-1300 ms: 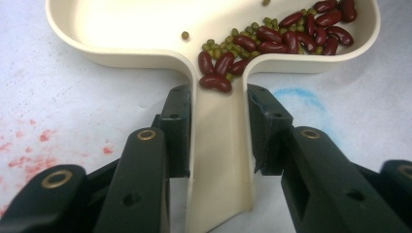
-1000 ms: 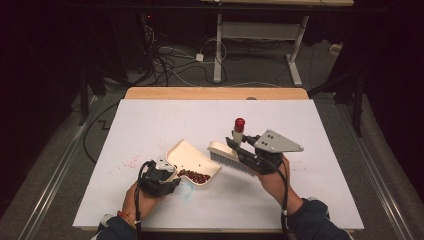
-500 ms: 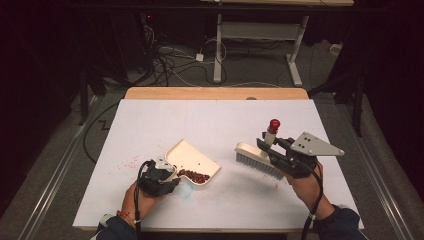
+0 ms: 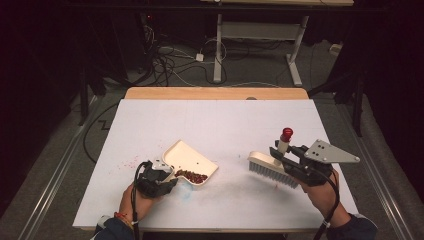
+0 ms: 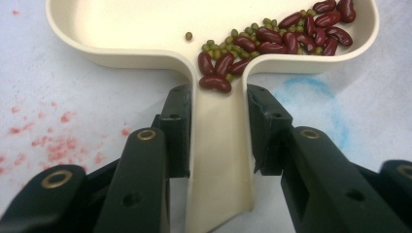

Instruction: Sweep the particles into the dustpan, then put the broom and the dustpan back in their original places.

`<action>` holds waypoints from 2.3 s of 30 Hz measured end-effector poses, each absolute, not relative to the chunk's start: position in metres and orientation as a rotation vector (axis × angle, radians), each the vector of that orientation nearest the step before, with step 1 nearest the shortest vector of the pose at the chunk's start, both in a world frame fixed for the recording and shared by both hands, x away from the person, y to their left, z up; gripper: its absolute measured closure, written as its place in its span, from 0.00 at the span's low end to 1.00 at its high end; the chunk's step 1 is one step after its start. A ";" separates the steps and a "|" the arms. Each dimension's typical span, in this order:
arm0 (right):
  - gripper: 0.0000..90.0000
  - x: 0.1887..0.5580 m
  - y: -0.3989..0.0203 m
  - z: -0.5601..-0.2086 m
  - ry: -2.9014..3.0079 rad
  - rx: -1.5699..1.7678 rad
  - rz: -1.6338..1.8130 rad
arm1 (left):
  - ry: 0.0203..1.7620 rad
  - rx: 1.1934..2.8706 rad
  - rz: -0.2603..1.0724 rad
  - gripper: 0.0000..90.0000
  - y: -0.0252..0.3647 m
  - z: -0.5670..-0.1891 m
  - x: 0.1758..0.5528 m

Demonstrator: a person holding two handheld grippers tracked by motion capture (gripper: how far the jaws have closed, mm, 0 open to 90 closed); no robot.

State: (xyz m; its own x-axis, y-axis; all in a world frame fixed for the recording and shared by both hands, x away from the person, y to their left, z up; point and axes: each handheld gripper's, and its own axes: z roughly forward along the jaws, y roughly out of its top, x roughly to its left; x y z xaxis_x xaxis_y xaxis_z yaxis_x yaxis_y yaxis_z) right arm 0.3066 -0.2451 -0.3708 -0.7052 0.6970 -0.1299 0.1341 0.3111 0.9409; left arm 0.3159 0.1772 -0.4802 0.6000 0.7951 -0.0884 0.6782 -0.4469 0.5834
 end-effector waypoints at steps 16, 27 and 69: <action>0.78 0.293 -0.260 -0.378 2.163 0.748 1.344 | 1.190 2.233 0.285 0.71 0.188 -0.482 0.320; 0.78 0.281 -0.276 -0.378 2.189 0.771 1.331 | 1.202 2.232 0.302 0.71 0.189 -0.481 0.322; 0.77 0.282 -0.279 -0.375 2.282 0.798 1.308 | 1.386 2.114 0.406 0.71 0.207 -0.486 0.334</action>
State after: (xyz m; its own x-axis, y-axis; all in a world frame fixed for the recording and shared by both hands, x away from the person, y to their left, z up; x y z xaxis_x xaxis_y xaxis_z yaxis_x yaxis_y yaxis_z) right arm 0.2824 -0.2792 -0.3746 -0.7615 0.6461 -0.0520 0.2816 0.4019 0.8713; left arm 0.3339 0.2068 -0.4861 0.4156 0.9078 -0.0567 0.7334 -0.2975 0.6112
